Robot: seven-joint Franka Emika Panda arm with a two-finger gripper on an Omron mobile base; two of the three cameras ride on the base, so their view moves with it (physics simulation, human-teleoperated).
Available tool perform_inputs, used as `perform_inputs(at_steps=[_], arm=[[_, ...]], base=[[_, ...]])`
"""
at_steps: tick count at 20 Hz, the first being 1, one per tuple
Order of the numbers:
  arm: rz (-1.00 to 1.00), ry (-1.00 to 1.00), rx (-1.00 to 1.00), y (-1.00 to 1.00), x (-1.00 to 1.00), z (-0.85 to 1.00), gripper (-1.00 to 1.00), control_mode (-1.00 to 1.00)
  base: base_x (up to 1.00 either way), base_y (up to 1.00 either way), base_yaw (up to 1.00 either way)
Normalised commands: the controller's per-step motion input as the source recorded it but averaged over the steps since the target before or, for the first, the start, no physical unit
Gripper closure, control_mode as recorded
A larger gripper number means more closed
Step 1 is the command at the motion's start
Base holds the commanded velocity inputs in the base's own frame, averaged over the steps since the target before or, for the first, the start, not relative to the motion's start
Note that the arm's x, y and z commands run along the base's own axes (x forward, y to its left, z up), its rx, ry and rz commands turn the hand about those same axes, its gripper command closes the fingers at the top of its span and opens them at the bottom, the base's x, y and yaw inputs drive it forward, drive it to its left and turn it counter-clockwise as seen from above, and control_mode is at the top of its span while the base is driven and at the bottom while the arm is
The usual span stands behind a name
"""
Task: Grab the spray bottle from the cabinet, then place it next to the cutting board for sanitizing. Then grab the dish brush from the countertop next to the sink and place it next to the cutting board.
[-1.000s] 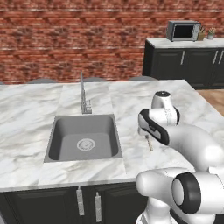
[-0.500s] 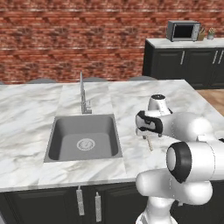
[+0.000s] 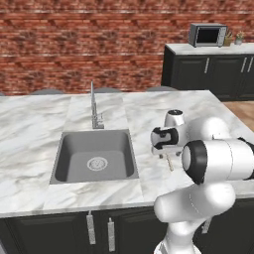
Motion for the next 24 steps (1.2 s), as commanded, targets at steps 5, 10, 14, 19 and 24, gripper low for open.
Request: perform_inputs(at_steps=[5,10,14,19,24], arm=[[0.00,0.00,0.00,0.00,0.15,-0.23,-1.00,-1.00],[0.00,0.00,0.00,-0.01,0.06,-0.23,-1.00,-1.00],[0.00,0.00,0.00,0.00,0.14,-0.30,1.00,-1.00],[0.00,0.00,0.00,0.00,0.22,-0.44,1.00,-1.00],[0.00,0.00,0.00,0.00,0.02,-0.21,1.00,-1.00]], base=[[0.00,0.00,0.00],[0.00,0.00,0.00],[0.00,0.00,0.00],[0.00,0.00,0.00],[0.00,0.00,0.00]])
